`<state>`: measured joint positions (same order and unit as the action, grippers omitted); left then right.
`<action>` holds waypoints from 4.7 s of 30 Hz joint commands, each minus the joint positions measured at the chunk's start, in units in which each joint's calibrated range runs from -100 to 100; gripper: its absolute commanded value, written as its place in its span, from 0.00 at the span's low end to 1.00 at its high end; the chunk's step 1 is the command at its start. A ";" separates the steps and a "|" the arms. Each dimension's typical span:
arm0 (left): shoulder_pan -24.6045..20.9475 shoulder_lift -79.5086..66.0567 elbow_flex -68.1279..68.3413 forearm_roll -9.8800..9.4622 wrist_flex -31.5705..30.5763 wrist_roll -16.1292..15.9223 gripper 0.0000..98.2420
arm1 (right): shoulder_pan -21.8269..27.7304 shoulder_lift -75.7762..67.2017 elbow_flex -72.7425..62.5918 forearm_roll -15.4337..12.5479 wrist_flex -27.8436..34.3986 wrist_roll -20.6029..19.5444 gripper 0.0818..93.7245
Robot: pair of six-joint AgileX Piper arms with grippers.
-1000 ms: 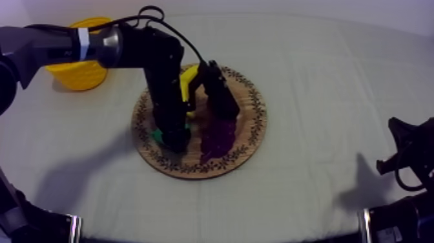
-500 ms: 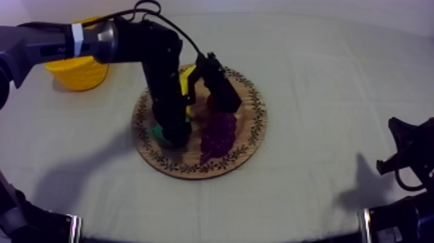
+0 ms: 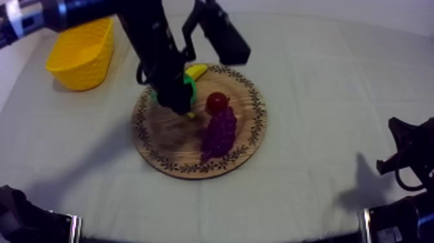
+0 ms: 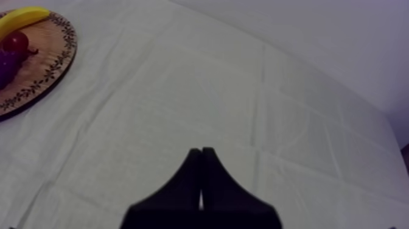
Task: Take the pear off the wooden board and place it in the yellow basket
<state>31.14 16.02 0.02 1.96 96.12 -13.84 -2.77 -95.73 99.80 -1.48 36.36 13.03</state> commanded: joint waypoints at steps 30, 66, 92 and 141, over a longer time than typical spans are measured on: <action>0.41 -16.50 0.21 1.14 -3.85 28.18 0.41 | 0.01 -0.03 -0.02 -0.01 0.02 -0.02 0.00; -28.96 5.21 -29.61 -0.09 0.91 15.07 0.39 | 0.01 -0.03 -0.02 -0.01 0.02 -0.02 0.00; -34.66 14.71 -33.91 0.49 2.89 12.50 0.40 | 0.01 -0.03 -0.02 -0.01 0.02 -0.02 0.00; -35.99 31.84 -35.34 -0.33 -0.38 9.60 0.77 | 0.01 -0.03 -0.02 -0.01 0.02 -0.02 0.00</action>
<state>-4.86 47.90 -35.36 1.71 95.64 -4.36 -2.77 -95.73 99.80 -1.50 36.36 13.03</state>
